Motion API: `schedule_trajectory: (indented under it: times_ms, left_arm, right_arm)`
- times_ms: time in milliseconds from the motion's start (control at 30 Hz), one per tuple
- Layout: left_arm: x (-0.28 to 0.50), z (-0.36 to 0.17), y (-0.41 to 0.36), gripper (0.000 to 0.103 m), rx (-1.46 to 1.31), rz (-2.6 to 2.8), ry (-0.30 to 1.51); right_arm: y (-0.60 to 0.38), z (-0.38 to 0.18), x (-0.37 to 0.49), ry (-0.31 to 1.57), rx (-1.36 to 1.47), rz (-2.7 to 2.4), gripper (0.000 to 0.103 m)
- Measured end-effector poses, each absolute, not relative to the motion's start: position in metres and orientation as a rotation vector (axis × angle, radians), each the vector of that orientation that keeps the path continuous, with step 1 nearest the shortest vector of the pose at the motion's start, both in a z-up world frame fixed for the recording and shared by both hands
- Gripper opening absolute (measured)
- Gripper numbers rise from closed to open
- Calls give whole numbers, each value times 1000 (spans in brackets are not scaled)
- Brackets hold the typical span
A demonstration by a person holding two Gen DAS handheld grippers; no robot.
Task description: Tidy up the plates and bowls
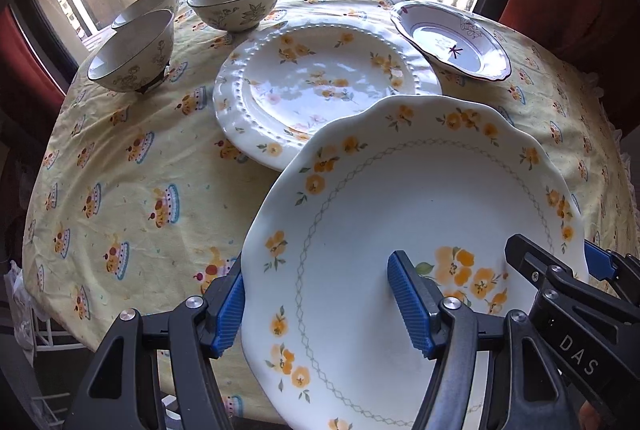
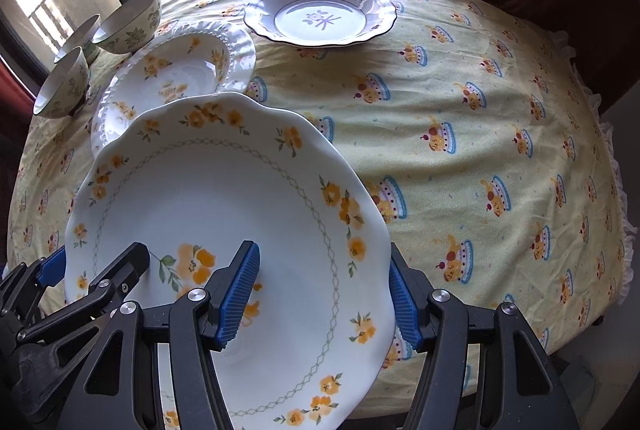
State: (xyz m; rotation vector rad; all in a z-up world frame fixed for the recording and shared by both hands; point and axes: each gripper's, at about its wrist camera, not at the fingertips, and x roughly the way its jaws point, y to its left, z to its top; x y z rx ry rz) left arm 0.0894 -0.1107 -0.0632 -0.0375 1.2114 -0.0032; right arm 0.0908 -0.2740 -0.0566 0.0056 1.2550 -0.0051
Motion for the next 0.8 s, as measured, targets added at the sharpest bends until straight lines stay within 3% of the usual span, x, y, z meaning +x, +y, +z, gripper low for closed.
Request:
schedule_trajectory:
  times_ms: [800]
  left_arm:
    - [108,-70,78,68,7,-20,1214]
  right_arm:
    - [-77,-59,98,1251,51,-33,65]
